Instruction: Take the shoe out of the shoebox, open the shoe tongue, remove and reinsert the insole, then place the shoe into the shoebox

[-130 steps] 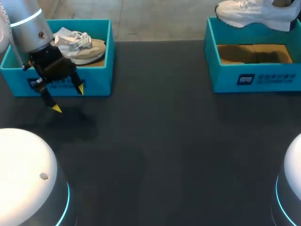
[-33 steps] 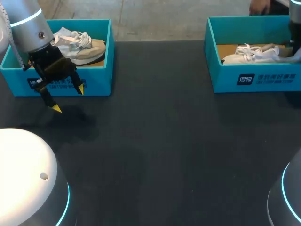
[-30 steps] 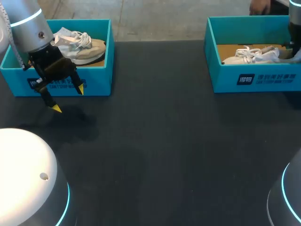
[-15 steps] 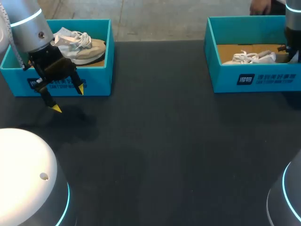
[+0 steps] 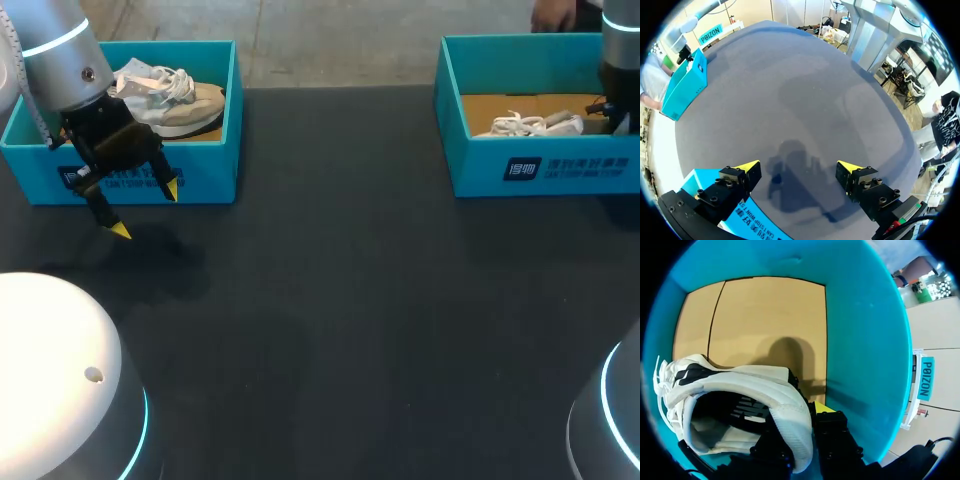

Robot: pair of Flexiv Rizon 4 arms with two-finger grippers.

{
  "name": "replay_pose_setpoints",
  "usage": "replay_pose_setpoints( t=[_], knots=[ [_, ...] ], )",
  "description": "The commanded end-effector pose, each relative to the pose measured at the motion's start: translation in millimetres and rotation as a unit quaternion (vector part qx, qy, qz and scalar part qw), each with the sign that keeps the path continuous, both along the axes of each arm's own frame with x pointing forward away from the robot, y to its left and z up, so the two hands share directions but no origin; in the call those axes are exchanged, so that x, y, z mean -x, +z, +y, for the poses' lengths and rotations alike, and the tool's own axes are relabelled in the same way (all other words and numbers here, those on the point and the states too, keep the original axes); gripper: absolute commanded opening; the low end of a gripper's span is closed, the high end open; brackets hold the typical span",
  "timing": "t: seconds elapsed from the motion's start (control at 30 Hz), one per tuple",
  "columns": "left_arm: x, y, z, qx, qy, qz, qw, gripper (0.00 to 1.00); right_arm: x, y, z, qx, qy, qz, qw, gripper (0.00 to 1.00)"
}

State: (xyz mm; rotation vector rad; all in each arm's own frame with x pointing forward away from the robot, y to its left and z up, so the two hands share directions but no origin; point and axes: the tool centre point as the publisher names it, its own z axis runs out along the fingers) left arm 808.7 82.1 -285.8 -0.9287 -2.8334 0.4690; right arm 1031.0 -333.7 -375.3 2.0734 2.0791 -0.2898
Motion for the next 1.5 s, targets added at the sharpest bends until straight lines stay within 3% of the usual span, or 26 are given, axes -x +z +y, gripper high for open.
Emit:
replay_pose_setpoints(
  t=[0.03,0.17,0.2,0.23,0.27,0.33,0.37,0.43,0.53,0.7,0.87,1.5],
  knots=[
    [1.3,0,0,0.000,0.000,-0.002,1.000,1.00,-1.4,-8,2,-0.003,0.001,0.005,1.000,0.00],
    [1.3,0,0,0.000,0.000,-0.002,1.000,1.00,-0.5,-9,1,-0.005,-0.003,0.010,1.000,0.00],
    [1.3,0,0,0.000,0.000,-0.002,1.000,1.00,-0.2,-8,1,-0.006,-0.005,0.011,1.000,0.13],
    [1.3,0,0,0.000,0.000,-0.002,1.000,1.00,0.2,-7,0,-0.006,-0.006,0.011,1.000,0.36],
    [1.3,0,0,0.000,0.000,-0.002,1.000,1.00,0.7,-6,0,-0.006,-0.007,0.011,1.000,0.43],
    [1.3,0,0,0.000,0.000,-0.002,1.000,1.00,1.1,-3,-1,-0.005,-0.010,0.010,1.000,0.51],
    [1.3,0,0,0.000,0.000,-0.002,1.000,1.00,1.3,-1,-1,-0.005,-0.011,0.009,1.000,0.60],
    [1.3,0,0,0.000,0.000,-0.002,1.000,1.00,1.6,2,-1,-0.005,-0.013,0.007,1.000,0.62],
    [1.3,0,0,0.000,0.000,-0.002,1.000,1.00,2.1,9,-2,-0.009,-0.018,0.001,1.000,0.76],
    [1.3,0,0,0.000,0.000,-0.002,1.000,1.00,3.1,24,-1,-0.009,-0.024,-0.008,1.000,0.91],
    [1.3,0,0,0.000,0.000,-0.002,1.000,1.00,4.8,40,2,-0.009,-0.035,-0.011,0.999,1.00],
    [1.3,0,0,0.000,0.000,-0.002,1.000,1.00,21.6,124,23,-0.027,-0.065,-0.008,0.997,1.00]
  ],
)
